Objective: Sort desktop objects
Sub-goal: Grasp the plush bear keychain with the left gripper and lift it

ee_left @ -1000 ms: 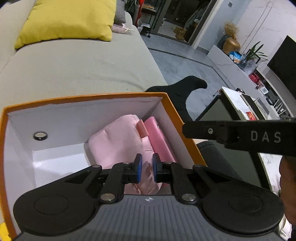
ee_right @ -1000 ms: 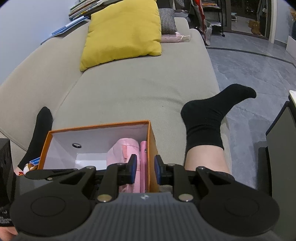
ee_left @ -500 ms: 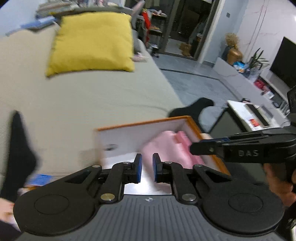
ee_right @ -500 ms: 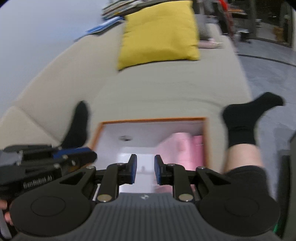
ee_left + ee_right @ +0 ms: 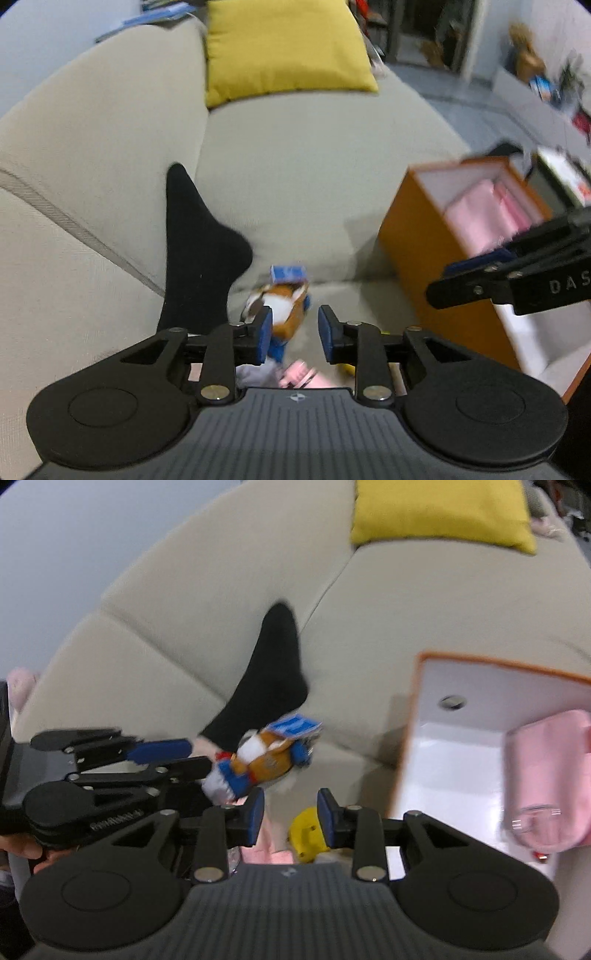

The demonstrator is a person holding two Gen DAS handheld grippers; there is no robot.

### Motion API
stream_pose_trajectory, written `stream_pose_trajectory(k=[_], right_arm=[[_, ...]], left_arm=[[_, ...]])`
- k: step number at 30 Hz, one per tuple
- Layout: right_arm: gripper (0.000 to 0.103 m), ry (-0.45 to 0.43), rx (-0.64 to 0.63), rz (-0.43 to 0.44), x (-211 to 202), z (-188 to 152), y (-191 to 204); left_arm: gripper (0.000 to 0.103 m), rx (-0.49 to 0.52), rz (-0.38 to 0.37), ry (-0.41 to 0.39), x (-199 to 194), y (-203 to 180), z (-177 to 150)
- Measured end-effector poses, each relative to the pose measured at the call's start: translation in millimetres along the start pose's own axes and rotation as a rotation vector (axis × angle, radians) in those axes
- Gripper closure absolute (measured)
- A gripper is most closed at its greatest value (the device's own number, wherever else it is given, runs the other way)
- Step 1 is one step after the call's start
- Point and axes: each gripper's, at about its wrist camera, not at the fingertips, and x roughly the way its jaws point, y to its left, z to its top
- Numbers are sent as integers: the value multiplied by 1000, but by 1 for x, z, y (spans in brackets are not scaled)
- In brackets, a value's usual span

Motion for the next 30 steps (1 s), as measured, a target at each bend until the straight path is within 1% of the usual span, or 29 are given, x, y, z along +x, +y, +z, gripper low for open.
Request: stream_pose_trajectory(k=[1, 3, 5, 6, 7, 10, 15, 17, 19, 22, 24, 27, 30], right_arm=[[69, 20, -5, -6, 9, 0, 4], [71, 58, -9, -29, 27, 1, 8], [71, 86, -12, -51, 42, 4, 11], [71, 94, -13, -64, 49, 5, 11], [73, 100, -16, -73, 54, 6, 12], [74, 114, -24, -76, 64, 3, 3], [73, 127, -57, -82, 72, -4, 1], [73, 134, -59, -72, 75, -9, -1], [73, 141, -64, -65, 76, -12, -1], [72, 150, -75, -60, 74, -16, 0], [72, 154, -88, -55, 71, -18, 2], [73, 163, -103, -33, 66, -23, 7], [73, 177, -117, 17, 59, -31, 17]], left_arm=[[67, 29, -3, 14, 7, -1, -2], [65, 68, -9, 40, 20, -2, -6], [61, 109, -8, 62, 33, -5, -9], [51, 131, -7, 72, 39, -7, -9], [47, 151, -2, 82, 46, -9, -11], [47, 200, 22, 121, 64, -11, -13], [47, 227, 84, 151, 88, -10, -13], [52, 235, 117, 160, 93, -9, -13], [53, 222, 120, 187, 101, -5, -14], [59, 213, 117, 164, 98, -2, -17], [61, 166, 105, 142, 90, 4, -17], [62, 97, 88, 81, 67, 13, -19], [64, 50, 71, 22, 35, 16, -22]])
